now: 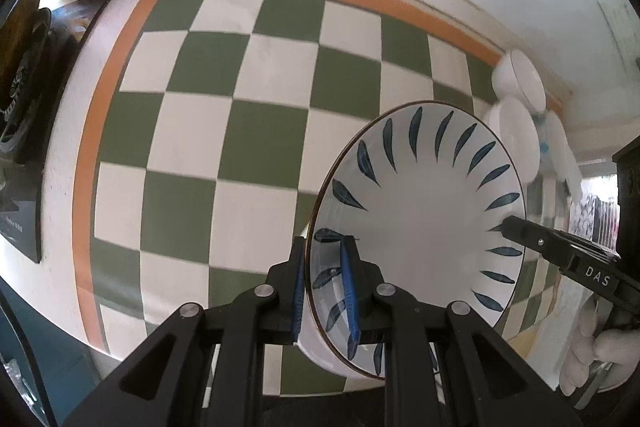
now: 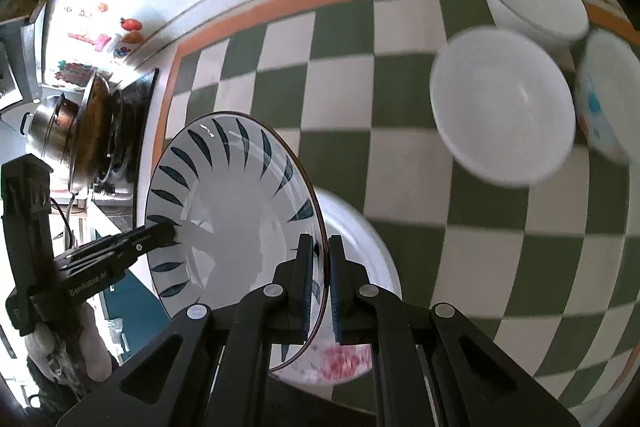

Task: Organize plates and bowls
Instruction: 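Lift the blue-striped plate and lower it onto the plate stack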

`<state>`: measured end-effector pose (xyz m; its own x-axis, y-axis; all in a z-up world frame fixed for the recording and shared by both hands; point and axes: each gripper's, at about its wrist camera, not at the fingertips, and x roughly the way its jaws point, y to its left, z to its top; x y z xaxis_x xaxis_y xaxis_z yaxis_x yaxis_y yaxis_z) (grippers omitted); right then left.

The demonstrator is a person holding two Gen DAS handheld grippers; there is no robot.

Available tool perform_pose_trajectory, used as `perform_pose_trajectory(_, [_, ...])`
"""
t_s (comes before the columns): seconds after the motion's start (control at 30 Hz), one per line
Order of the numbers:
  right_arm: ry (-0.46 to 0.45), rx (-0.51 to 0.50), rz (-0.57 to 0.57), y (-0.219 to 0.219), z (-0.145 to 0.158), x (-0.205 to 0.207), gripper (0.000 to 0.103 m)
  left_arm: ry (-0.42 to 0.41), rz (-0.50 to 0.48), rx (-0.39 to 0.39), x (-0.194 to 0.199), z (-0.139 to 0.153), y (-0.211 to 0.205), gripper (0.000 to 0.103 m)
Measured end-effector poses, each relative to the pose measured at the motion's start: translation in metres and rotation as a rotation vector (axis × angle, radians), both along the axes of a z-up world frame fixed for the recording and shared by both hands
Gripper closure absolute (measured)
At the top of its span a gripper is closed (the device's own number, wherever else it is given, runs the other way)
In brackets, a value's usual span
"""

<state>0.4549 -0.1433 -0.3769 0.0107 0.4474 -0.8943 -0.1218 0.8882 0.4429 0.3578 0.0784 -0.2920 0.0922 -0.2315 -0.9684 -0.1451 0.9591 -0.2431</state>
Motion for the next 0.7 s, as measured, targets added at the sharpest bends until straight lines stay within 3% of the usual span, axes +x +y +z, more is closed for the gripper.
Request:
perform_pose_trajectory(0.27, [0.029, -0.013, -0.03, -0.012, -0.016, -0.042, 0.094, 0.011, -0.06, 0.005, -0.019, -0.007, -0.013, 0.089])
perform_pose_trajectory(0.7, [0.047, -0.046, -0.068, -0.021, -0.04, -0.052, 0.094, 0.058, -0.097, 0.006, -0.023, -0.037, -0.028, 0.088])
